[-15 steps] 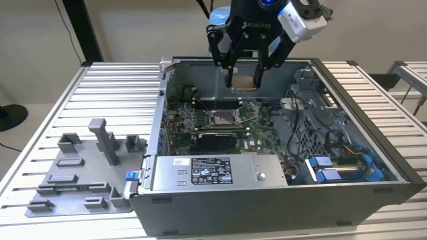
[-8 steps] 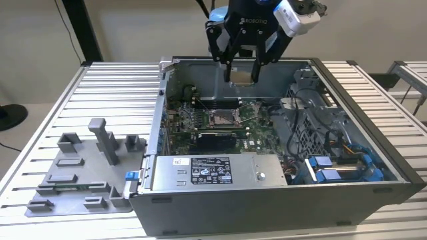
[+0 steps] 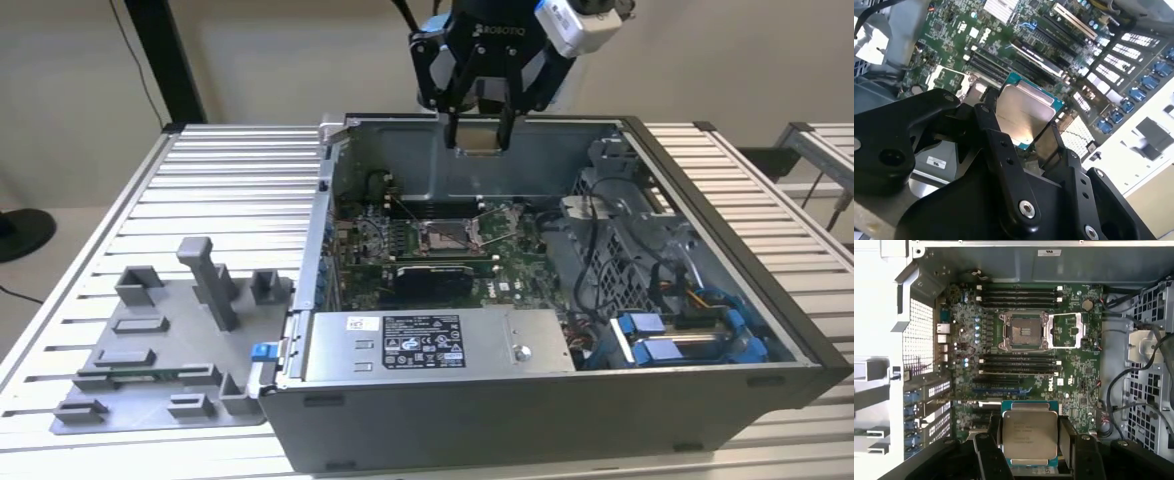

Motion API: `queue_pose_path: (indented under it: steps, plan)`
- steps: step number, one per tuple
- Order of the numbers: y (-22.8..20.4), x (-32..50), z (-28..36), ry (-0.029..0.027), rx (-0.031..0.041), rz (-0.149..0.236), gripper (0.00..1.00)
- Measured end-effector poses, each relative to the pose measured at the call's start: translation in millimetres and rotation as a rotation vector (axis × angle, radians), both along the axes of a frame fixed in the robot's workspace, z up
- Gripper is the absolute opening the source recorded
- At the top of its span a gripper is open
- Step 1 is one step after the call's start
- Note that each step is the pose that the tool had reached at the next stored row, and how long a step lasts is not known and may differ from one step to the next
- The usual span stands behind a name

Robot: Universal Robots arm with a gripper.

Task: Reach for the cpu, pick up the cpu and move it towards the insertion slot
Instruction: 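Pick up the cpu and move it towards the insertion slot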

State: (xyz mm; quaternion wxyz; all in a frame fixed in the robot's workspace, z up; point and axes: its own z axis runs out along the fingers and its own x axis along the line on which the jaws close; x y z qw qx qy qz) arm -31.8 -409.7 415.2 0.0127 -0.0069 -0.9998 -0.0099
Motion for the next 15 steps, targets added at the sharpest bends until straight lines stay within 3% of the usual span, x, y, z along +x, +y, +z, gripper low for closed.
queue_pose_path:
  steps: [7,15]
  plan:
    - [25.7,0.0,-0.9,0.0000,0.0000,0.000,0.00]
    - [51.3,0.0,-1.8,0.0000,-0.0001,0.000,0.00]
